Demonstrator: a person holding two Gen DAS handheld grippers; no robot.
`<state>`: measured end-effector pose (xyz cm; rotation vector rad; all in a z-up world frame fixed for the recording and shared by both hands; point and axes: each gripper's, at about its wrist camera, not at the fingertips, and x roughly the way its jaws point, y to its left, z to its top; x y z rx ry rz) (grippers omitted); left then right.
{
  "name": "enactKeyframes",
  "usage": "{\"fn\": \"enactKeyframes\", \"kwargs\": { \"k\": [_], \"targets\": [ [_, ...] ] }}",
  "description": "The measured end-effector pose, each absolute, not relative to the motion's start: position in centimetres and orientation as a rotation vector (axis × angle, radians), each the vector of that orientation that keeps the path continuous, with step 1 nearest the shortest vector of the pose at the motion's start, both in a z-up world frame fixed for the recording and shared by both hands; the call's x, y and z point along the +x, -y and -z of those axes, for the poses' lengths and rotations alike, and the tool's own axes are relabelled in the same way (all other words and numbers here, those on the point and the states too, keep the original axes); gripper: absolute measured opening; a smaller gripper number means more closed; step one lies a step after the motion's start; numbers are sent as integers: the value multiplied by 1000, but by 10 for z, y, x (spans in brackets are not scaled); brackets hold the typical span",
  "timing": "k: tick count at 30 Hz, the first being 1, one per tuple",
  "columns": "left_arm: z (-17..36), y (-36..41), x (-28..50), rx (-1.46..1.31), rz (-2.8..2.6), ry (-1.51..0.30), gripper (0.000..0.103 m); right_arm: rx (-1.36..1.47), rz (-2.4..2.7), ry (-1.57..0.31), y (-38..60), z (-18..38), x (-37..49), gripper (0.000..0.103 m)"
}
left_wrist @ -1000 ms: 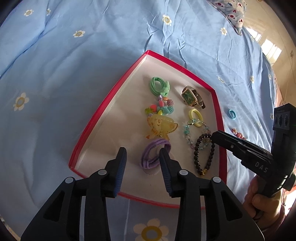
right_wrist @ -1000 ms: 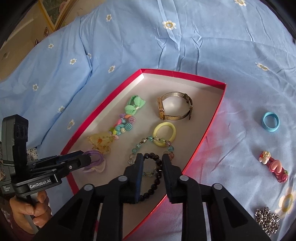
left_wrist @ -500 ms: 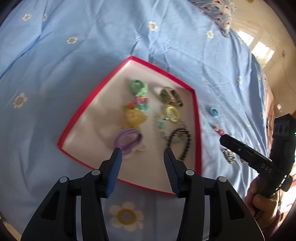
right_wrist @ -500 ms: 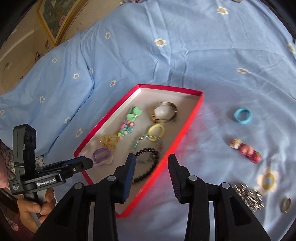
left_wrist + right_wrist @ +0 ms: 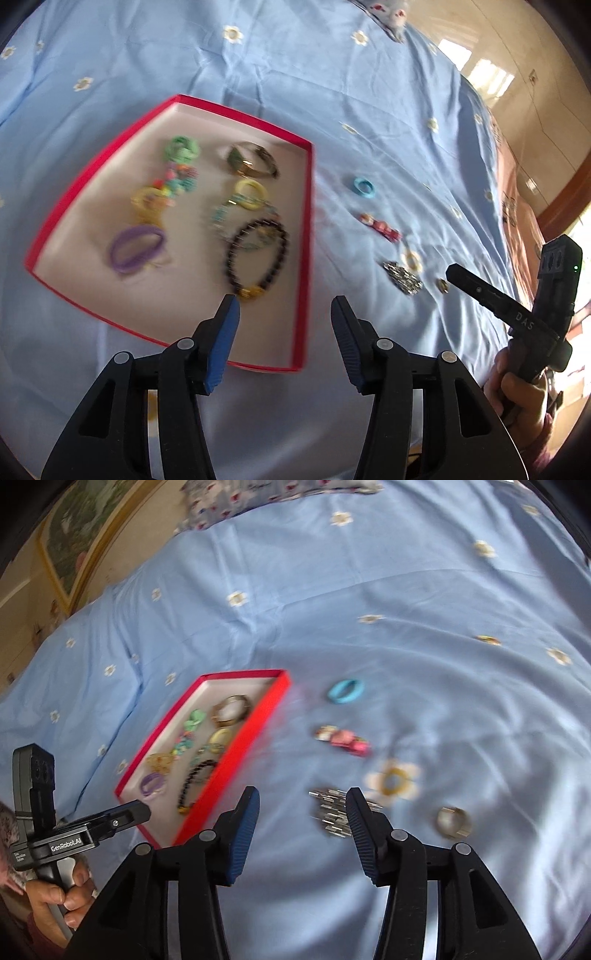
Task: Organize jewelry
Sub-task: 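Move both open tools back over the silver chain and gold ring, then grasp the silver chain with the left tool while the right tool grasps the gold ring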
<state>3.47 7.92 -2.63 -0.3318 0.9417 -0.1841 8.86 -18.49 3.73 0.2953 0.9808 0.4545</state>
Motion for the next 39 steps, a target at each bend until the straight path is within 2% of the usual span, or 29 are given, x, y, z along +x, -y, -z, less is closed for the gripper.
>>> {"fn": "enactKeyframes", "kwargs": {
  "k": [8, 10, 12, 23, 32, 33, 35, 37, 39],
  "targets": [
    [35, -39, 36, -285, 259, -975, 55, 290, -353, -980, 227, -28, 67, 51],
    [37, -30, 36, -256, 253, -972, 61, 285, -338, -977, 233, -26, 63, 51],
    [36, -24, 34, -234, 250, -967, 64, 276, -322, -971, 237, -24, 60, 51],
    [22, 9, 48, -149, 331, -933, 64, 238, -319, -982, 242, -12, 63, 51],
    [38, 48, 76, -47, 387, -962, 66, 145, -319, -1011, 231, 1, 88, 50],
    [40, 52, 79, -40, 391, -966, 66, 140, -315, -1017, 231, 4, 90, 49],
    [45, 58, 85, -31, 402, -974, 66, 131, -302, -1024, 232, 8, 93, 41],
    [50, 64, 91, -25, 413, -986, 68, 123, -284, -1025, 235, 10, 93, 27],
    [55, 72, 97, -18, 422, -995, 69, 160, -291, -1025, 242, 11, 95, 23]
  ]
}}
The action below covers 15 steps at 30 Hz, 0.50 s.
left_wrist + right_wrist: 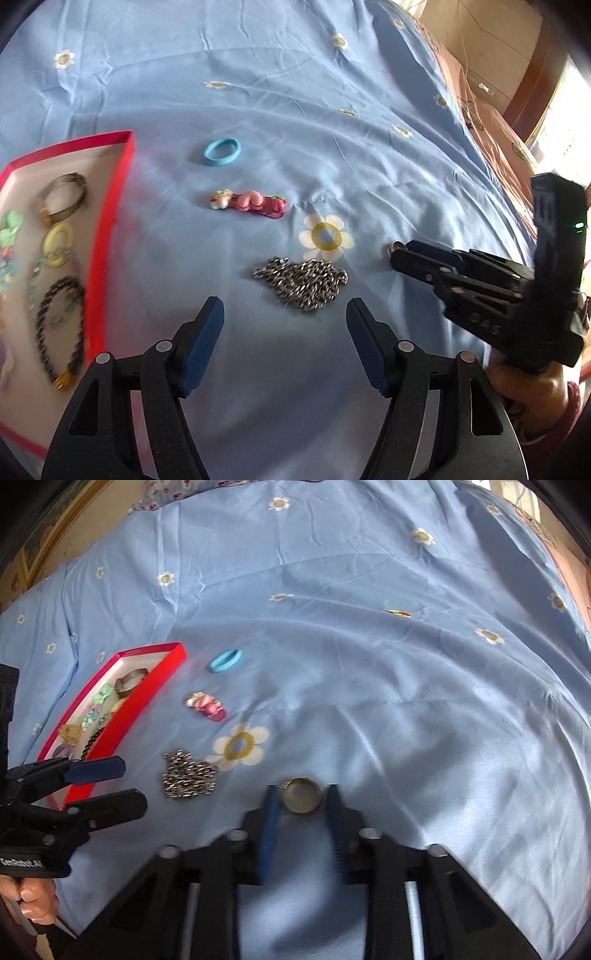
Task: Organize jewelry
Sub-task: 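Grasp the silver chain with the left tool while the right tool grasps the gold ring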
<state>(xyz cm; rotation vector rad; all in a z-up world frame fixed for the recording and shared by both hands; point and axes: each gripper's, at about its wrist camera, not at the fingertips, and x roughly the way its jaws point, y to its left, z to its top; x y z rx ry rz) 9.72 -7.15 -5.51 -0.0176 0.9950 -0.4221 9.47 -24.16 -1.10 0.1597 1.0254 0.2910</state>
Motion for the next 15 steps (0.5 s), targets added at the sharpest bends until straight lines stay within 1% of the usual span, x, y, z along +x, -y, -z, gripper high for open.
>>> {"fn": "enactKeyframes", "kwargs": {
  "k": [2, 7, 9, 10, 11, 12, 13, 15],
  "targets": [
    [60, 78, 103, -2, 424, -998, 70, 182, -287, -1013, 247, 9, 95, 23],
    [69, 92, 110, 58, 397, -962, 69, 238, -284, -995, 257, 4, 94, 23],
    [70, 94, 111, 71, 397, -948, 59, 251, -286, -988, 258, 2, 93, 23],
    [70, 94, 112, 73, 403, -944, 47, 256, -288, -985, 259, 1, 93, 23],
    [70, 94, 112, 67, 414, -939, 33, 262, -291, -982, 259, 0, 92, 23],
    [70, 92, 113, 61, 421, -937, 26, 266, -293, -982, 259, 0, 92, 23],
    [70, 91, 113, 55, 429, -939, 14, 272, -298, -983, 259, 0, 92, 23],
    [68, 88, 114, 38, 443, -942, 12, 274, -305, -986, 257, 0, 92, 23]
  ]
}}
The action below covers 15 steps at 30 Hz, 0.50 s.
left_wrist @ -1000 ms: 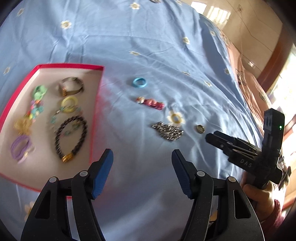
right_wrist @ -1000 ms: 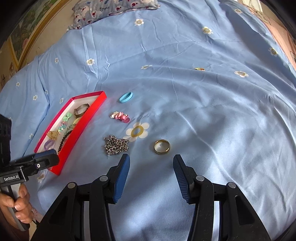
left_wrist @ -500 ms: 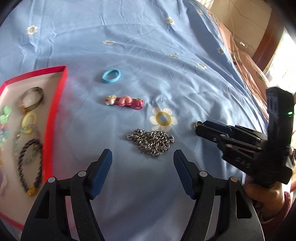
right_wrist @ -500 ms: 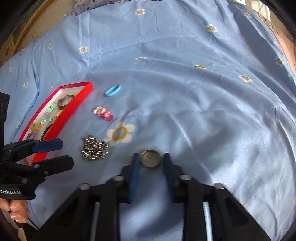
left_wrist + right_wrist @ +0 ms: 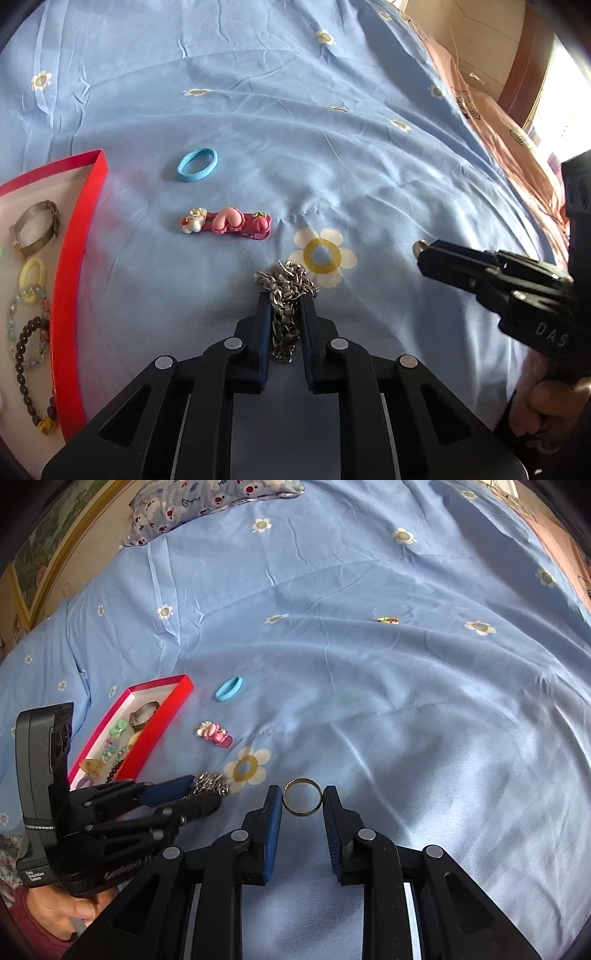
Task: Organize jewelry
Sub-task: 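Grasp the silver chain with the left tool while the right tool grasps the gold ring, then carry the silver chain and gold ring over the red box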
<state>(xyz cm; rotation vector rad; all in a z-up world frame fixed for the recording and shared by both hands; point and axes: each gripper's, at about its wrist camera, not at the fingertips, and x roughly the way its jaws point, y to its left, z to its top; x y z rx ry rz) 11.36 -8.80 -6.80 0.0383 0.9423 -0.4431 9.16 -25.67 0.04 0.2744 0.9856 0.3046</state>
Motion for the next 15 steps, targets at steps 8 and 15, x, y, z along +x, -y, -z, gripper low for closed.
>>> {"fn": "enactKeyframes", "kwargs": {
  "k": [8, 15],
  "targets": [
    [54, 74, 94, -19, 462, -913, 10, 274, -327, -967, 248, -11, 85, 23],
    [31, 49, 75, -88, 451, -864, 10, 274, -362, -962, 235, -18, 82, 23]
  ]
}}
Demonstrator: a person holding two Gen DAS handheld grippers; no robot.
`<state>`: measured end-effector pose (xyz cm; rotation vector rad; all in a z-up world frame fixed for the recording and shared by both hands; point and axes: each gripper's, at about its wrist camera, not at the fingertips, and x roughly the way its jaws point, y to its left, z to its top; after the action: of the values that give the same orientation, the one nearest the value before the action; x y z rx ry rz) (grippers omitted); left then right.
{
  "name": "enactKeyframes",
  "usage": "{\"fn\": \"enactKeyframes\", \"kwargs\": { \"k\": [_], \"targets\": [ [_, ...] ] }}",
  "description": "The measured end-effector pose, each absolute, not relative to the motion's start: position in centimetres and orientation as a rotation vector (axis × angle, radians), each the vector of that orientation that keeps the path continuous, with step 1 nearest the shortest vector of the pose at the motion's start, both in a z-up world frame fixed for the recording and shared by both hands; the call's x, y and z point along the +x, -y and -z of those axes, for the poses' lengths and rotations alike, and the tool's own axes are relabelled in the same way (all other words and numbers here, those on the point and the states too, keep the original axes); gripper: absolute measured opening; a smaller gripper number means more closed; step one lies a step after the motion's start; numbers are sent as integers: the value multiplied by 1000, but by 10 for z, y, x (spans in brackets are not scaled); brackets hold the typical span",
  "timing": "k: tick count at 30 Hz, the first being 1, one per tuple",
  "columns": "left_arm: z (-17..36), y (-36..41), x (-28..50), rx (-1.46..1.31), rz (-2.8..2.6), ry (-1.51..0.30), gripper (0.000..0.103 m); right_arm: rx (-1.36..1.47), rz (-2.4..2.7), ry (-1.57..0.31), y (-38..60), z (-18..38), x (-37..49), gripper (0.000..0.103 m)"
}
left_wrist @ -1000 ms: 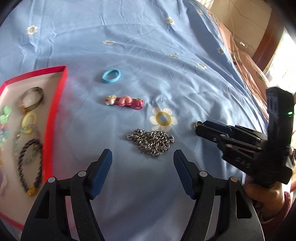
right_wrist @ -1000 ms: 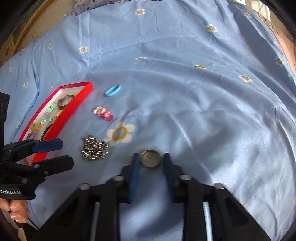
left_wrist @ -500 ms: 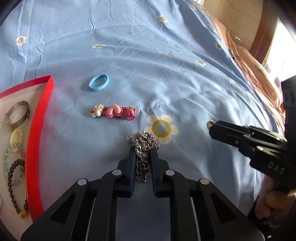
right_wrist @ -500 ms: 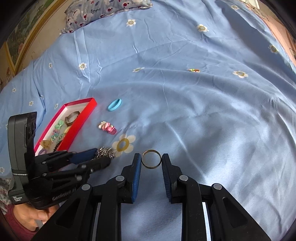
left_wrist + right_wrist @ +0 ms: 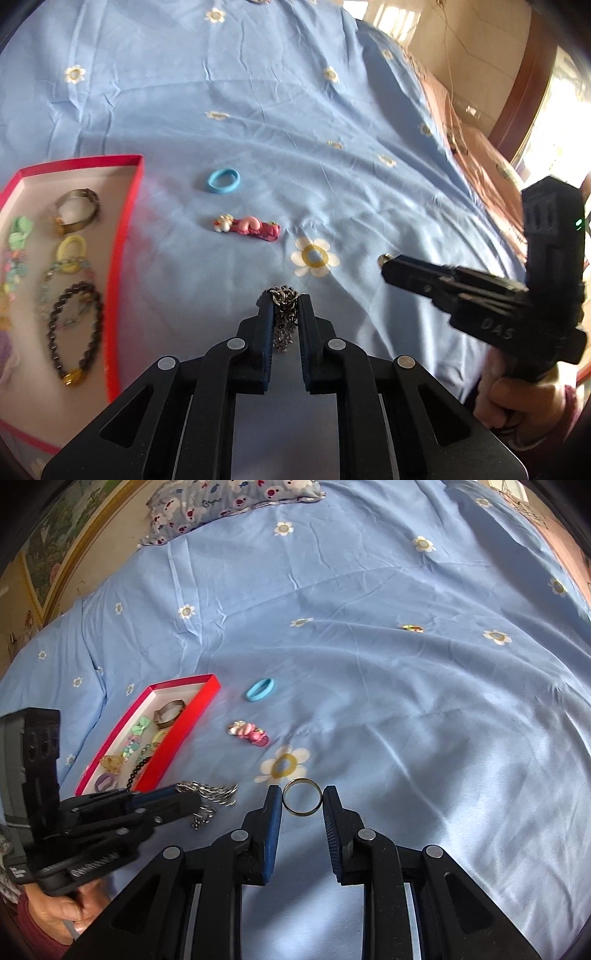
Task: Organize jewelry
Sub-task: 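Carry the silver chain and gold ring over the red box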
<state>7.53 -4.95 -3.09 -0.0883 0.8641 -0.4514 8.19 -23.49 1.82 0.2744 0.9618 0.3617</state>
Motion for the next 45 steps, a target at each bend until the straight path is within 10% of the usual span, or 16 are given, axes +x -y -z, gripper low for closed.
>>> {"fn": "enactKeyframes", "kwargs": {
  "k": [45],
  "targets": [
    [9, -129, 14, -309, 139, -766, 10, 127, -783, -979, 48, -48, 81, 23]
  ]
}}
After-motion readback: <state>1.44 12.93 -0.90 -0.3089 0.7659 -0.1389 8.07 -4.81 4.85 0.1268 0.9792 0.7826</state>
